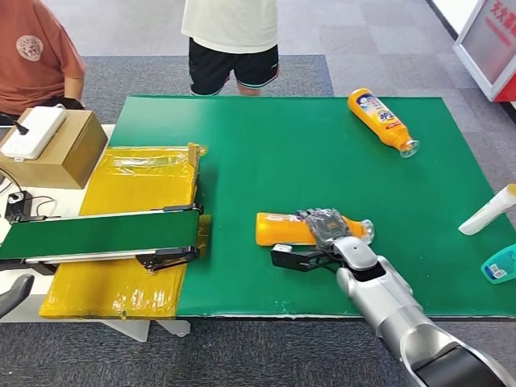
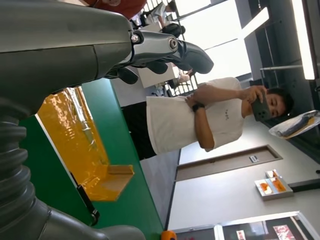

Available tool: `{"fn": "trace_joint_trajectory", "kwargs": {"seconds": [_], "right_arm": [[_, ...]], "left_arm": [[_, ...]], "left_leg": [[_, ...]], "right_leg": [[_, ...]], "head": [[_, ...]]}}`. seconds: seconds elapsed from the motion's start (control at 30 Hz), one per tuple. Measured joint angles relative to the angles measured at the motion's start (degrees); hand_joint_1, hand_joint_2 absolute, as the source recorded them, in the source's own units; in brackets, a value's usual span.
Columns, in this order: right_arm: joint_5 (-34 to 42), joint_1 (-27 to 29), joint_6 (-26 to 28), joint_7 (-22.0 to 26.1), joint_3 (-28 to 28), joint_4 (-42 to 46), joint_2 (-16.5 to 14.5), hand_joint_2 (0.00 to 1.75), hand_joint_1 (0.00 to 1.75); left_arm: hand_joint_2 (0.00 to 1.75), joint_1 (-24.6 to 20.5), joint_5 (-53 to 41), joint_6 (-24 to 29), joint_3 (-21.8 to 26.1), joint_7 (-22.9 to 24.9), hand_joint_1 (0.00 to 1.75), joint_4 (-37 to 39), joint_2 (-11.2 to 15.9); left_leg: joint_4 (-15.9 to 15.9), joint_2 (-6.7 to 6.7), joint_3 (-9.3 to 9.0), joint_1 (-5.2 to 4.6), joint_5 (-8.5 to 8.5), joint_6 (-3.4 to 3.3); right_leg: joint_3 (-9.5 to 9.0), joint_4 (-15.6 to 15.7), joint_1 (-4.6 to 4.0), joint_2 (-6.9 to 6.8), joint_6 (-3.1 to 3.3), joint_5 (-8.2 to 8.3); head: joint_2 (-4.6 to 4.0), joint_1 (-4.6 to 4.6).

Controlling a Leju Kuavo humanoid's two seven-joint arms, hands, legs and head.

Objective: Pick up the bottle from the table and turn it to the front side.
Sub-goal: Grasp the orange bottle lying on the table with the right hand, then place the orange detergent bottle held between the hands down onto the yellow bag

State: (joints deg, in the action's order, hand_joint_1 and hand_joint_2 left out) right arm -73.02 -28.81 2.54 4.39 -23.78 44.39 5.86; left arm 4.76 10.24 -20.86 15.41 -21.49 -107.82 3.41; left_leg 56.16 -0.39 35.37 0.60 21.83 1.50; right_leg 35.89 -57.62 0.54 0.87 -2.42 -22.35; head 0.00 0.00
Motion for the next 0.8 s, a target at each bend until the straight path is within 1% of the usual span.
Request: {"fn": "trace_joint_trajectory", "kwargs": {"seconds": [0.07, 0.2, 0.33, 0.5, 0.67, 0.8], "right_arm": [[6.93, 0.08, -1.94, 2.12, 0.72, 1.41, -0.01, 1.75, 1.75], [25.57, -0.04, -8.78, 6.96, 4.10, 6.03, -0.01, 1.75, 1.75], [39.72, 0.72, -13.82, 7.49, 6.63, 11.06, -0.02, 1.75, 1.75], [50.66, 1.85, -15.78, 7.57, 8.81, 16.26, -0.03, 1.75, 1.75], [59.39, 1.87, -18.62, 8.26, 10.57, 19.59, -0.15, 1.75, 1.75], [65.27, 1.83, -20.68, 8.97, 11.04, 21.64, -1.22, 1.75, 1.75]], "left_arm": [[1.75, 0.04, 0.51, 0.14, 0.07, 0.48, 0.00, 0.00, -0.03], [1.75, 0.00, 0.97, -0.10, 0.51, 0.87, 0.00, 0.08, -0.13], [1.75, -1.21, 1.07, 0.03, 0.51, 1.52, 0.00, 0.35, -0.10], [1.75, -2.49, 1.06, 0.34, 0.31, 1.86, 0.00, 0.88, -0.08], [1.75, -3.80, 1.60, 0.48, -0.27, 2.22, 0.00, 1.59, -0.09], [1.75, -5.85, 3.47, 0.34, -1.69, 2.88, 0.00, 3.33, -0.33]], "left_leg": [[0.00, 0.00, -0.01, 0.01, 0.03, 0.02], [0.00, 0.05, -0.09, 0.05, 0.10, 0.08], [0.00, 0.04, -0.01, 0.04, 0.02, 0.04], [0.00, 0.03, 0.12, 0.04, -0.06, 0.03], [0.01, 0.02, 0.22, 0.03, -0.04, 0.00], [0.01, 0.02, 0.29, 0.03, -0.03, 0.00]], "right_leg": [[0.00, 0.00, -0.01, 0.01, 0.00, -0.01], [-0.03, 0.02, -0.03, 0.07, 0.03, -0.02], [0.00, 0.01, -0.03, 0.05, -0.01, 0.02], [0.13, -0.01, -0.02, 0.04, 0.00, 0.07], [0.21, -0.01, -0.02, 0.04, -0.05, 0.04], [0.27, -0.01, -0.02, 0.04, -0.05, 0.03]], "head": [[0.00, 0.00], [0.00, -0.02], [0.00, -0.01], [0.00, -0.01], [0.00, 0.00], [0.00, -0.01]]}}
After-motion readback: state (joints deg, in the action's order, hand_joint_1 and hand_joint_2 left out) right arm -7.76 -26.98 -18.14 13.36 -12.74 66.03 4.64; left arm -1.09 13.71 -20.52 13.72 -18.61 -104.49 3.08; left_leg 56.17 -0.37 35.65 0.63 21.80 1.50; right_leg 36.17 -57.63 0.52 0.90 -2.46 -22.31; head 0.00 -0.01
